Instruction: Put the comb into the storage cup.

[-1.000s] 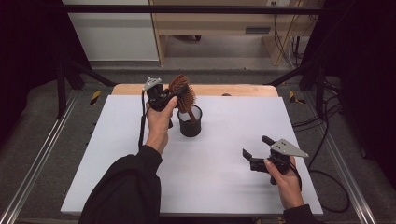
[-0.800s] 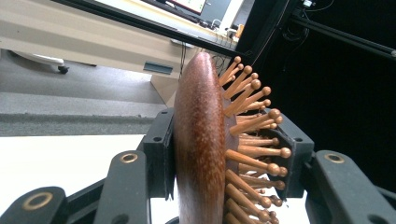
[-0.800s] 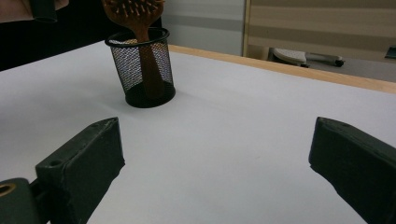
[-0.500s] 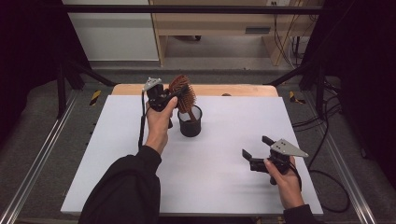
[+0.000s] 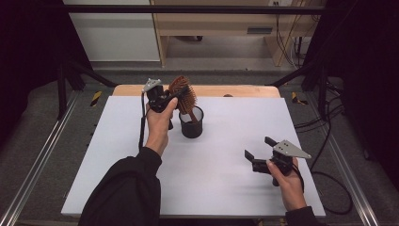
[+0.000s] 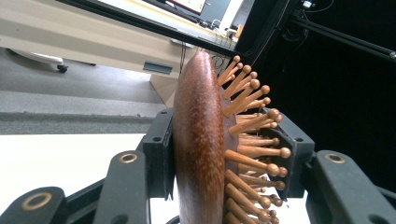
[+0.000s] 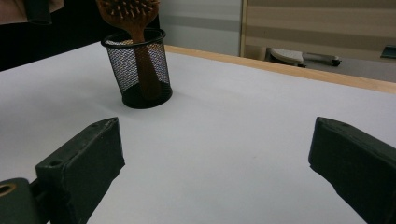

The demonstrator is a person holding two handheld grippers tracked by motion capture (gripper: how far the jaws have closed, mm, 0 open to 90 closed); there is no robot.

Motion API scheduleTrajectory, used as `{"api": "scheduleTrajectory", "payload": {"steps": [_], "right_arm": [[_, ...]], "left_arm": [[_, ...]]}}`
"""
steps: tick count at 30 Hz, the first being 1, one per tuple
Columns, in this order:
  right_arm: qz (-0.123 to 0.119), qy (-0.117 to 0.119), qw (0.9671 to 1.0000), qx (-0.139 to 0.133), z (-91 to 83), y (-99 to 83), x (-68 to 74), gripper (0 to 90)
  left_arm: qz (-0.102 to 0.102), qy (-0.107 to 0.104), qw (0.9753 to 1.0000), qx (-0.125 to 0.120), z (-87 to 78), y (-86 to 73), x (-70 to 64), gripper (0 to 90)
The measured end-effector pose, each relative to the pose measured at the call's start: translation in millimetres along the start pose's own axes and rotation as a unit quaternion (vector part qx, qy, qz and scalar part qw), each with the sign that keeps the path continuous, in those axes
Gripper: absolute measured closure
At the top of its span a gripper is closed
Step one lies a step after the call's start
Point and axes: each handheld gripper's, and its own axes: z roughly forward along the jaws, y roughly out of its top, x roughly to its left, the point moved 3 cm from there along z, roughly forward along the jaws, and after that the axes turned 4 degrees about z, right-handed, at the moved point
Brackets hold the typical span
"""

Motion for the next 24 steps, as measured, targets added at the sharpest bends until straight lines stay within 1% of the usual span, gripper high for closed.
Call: {"api": "scheduleTrajectory", "payload": {"steps": [7,10,11,13,18,24], "right_arm": [[0.006,0.0,1.0,-0.002,-0.5,0.4,-1.8,3.5],[0.003,0.001,1.0,-0.001,-0.1,0.2,-1.2,3.5],[0.003,0.0,1.0,-0.001,0.1,0.0,-1.2,3.5],[0.01,0.007,0.9999,-0.001,0.1,0.3,-1.1,3.5],[0.008,0.003,1.0,0.002,0.4,-0.3,-1.3,3.5],[0.005,0.004,1.0,0.004,0.9,-0.6,-0.8,3.5]], "left_arm": [[0.003,0.0,1.0,0.004,-1.1,-0.3,4.3,49.4],[-0.003,0.001,1.0,0.004,-1.1,-0.5,7.1,49.0],[-0.01,0.0,0.9999,0.003,-1.1,-0.6,8.2,49.1],[-0.015,0.002,0.9999,0.003,-1.2,-0.8,10.4,49.1],[-0.017,0.004,0.9998,0.003,-1.3,-1.7,13.9,48.7],[-0.018,0.006,0.9998,0.003,-1.5,-2.3,17.4,48.0]]}}
